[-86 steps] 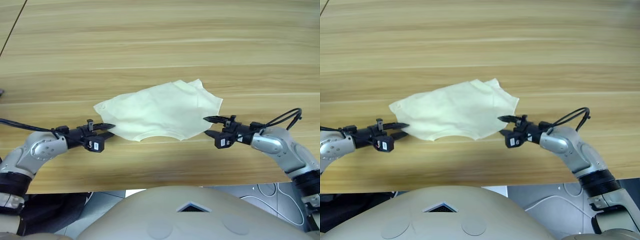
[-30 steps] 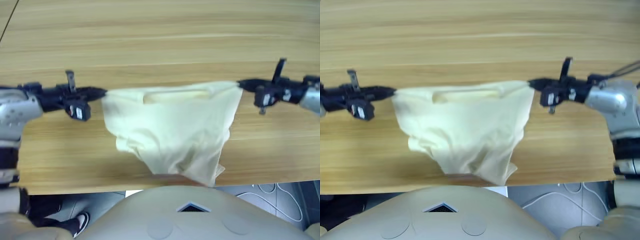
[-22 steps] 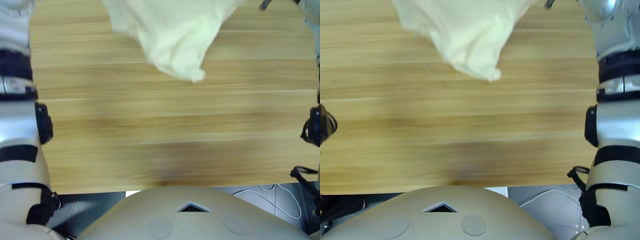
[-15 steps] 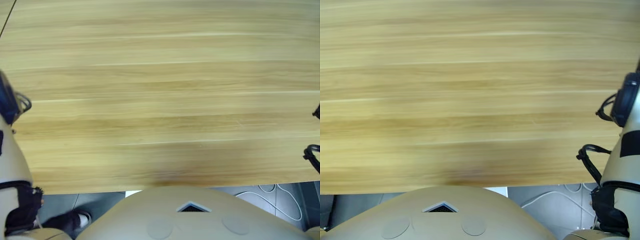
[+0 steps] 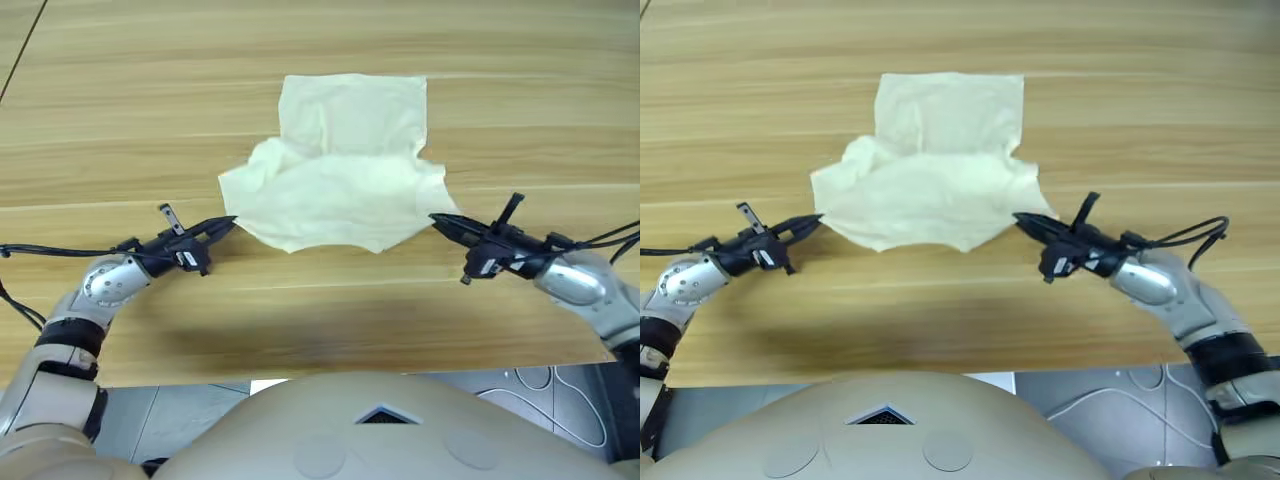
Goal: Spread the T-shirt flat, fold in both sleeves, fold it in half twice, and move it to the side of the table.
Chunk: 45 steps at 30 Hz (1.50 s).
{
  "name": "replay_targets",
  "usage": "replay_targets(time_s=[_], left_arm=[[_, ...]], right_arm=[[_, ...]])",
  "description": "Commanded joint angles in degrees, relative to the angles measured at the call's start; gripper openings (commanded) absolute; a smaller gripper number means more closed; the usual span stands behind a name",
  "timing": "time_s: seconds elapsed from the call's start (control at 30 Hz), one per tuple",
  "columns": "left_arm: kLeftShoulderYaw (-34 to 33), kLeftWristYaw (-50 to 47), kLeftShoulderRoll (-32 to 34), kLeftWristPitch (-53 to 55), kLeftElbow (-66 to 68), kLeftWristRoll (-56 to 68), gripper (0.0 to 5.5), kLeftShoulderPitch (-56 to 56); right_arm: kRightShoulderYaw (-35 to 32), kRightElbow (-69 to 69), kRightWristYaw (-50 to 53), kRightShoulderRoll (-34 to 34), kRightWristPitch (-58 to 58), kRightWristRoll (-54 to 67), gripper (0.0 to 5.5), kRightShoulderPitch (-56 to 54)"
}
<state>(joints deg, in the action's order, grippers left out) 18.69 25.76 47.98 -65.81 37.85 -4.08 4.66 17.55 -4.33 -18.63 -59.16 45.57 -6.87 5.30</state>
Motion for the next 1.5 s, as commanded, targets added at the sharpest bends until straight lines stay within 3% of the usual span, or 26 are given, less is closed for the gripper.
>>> replay_targets(time_s=[0.03,0.27,0.57,0.87,1.27,1.5], left_arm=[[-0.99,4.42,4.49,3.63,-11.78,4.65,0.0,-4.64],[-3.25,8.26,10.66,9.76,-26.96,-4.77,0.0,-18.18],[-4.63,7.89,10.62,16.56,-34.69,-19.93,0.0,-26.43],[-7.91,7.1,12.95,18.36,-35.18,-18.35,0.0,-29.67],[-14.33,9.2,16.61,13.71,-35.93,-2.44,1.75,-34.28],[-16.35,8.71,13.24,14.3,-32.09,0.8,2.74,-28.66]], right_arm=[[-3.74,1.88,-3.82,-1.45,-0.23,2.97,0.03,3.11],[-4.6,0.93,-9.91,-1.8,-2.45,-1.59,0.03,9.99],[-3.62,4.41,-16.36,-2.7,-5.32,-7.78,0.03,20.38],[-7.42,8.39,-16.82,-3.98,-4.05,-4.1,1.42,26.12],[-19.95,10.27,-17.4,-3.19,-1.08,12.02,3.26,26.56],[-16.48,5.35,-12.29,6.48,-12.5,-2.37,4.34,12.31]])
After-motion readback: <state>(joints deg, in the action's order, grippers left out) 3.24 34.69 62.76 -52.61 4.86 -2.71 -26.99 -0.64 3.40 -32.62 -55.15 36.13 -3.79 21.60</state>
